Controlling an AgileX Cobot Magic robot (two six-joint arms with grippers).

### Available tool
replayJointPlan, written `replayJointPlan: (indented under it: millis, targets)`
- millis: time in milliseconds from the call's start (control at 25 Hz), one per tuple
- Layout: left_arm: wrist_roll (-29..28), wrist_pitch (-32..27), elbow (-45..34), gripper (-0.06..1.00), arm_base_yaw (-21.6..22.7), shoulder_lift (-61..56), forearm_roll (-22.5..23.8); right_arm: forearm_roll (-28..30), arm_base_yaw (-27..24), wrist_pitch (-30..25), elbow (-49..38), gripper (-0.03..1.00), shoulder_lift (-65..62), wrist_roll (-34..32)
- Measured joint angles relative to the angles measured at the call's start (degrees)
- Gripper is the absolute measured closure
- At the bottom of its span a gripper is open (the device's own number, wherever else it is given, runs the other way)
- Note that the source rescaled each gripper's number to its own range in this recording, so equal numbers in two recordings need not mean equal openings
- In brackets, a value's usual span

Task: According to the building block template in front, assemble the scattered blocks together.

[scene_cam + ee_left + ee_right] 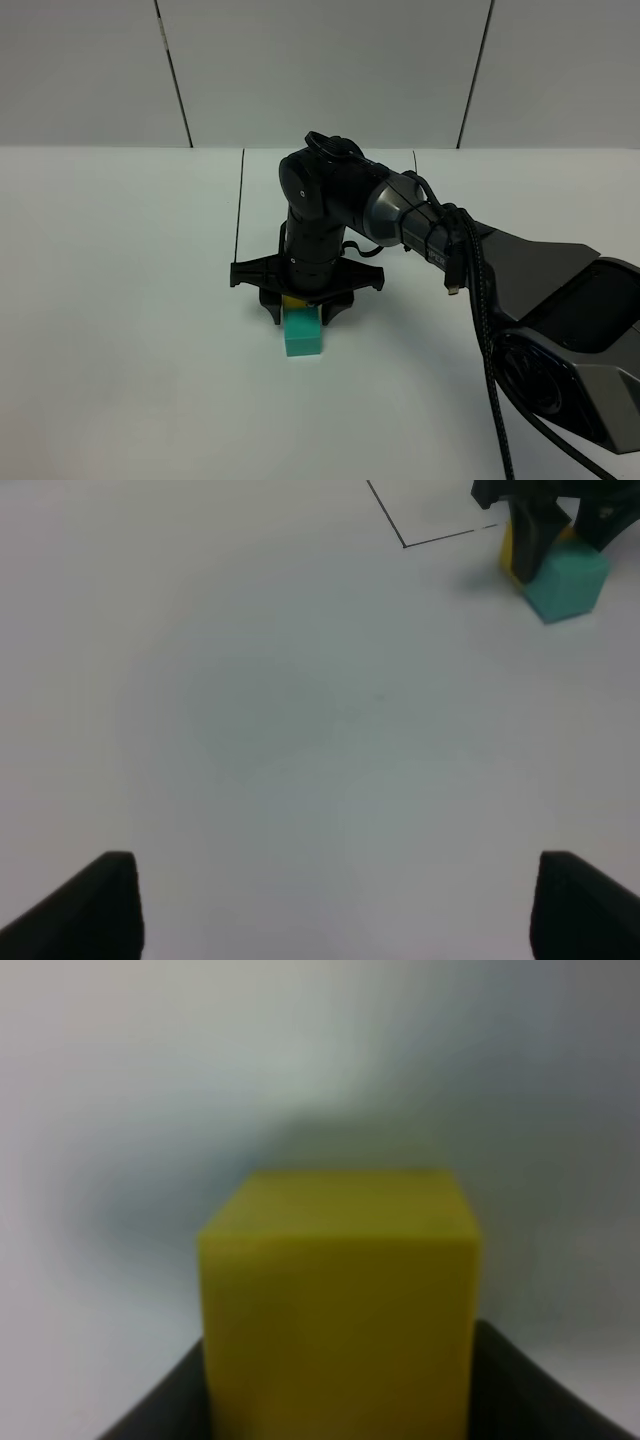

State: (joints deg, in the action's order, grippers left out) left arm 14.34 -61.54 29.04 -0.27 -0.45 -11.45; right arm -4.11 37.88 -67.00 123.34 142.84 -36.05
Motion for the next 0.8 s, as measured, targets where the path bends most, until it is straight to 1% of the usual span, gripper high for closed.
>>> replayJointPlan:
  millis: [40, 160, 240, 280, 480, 560, 640, 800]
  targets:
    - [0.0, 0.0, 0.0, 0.26, 0.0, 0.0, 0.0, 0.0, 0.0, -0.12, 0.0, 0.66, 0.0, -0.18]
    - [0.0, 0.0, 0.0, 0.26, 0.0, 0.0, 0.0, -0.26, 0.0, -0.23, 0.0, 0.25, 0.0, 0.12]
    - [0.0, 0.0, 0.0, 0.26, 0.0, 0.0, 0.0, -0.75, 0.0, -0.27, 0.0, 0.01, 0.0, 1.11]
    - [0.0, 0.0, 0.0, 0.26, 0.0, 0.0, 0.0, -1.35, 0.0, -0.34, 0.0, -0.03, 0.0, 1.59]
    - [0.0, 0.0, 0.0, 0.26, 0.0, 0.0, 0.0, -7.0, 0.0, -0.4, 0.0, -0.03, 0.0, 4.01]
    - [0.0, 0.0, 0.0, 0.26, 0.0, 0.0, 0.0, -7.7, 0.0, -0.4, 0.0, -0.03, -0.16, 4.34]
    - [0.0, 0.0, 0.0, 0.26, 0.0, 0.0, 0.0, -6.94, 0.0, -0.4, 0.0, -0.03, -0.85, 4.34]
    - [0.0, 0.0, 0.0, 0.26, 0.0, 0.0, 0.0, -1.66, -0.33, -1.03, 0.0, -0.03, -3.99, 4.56]
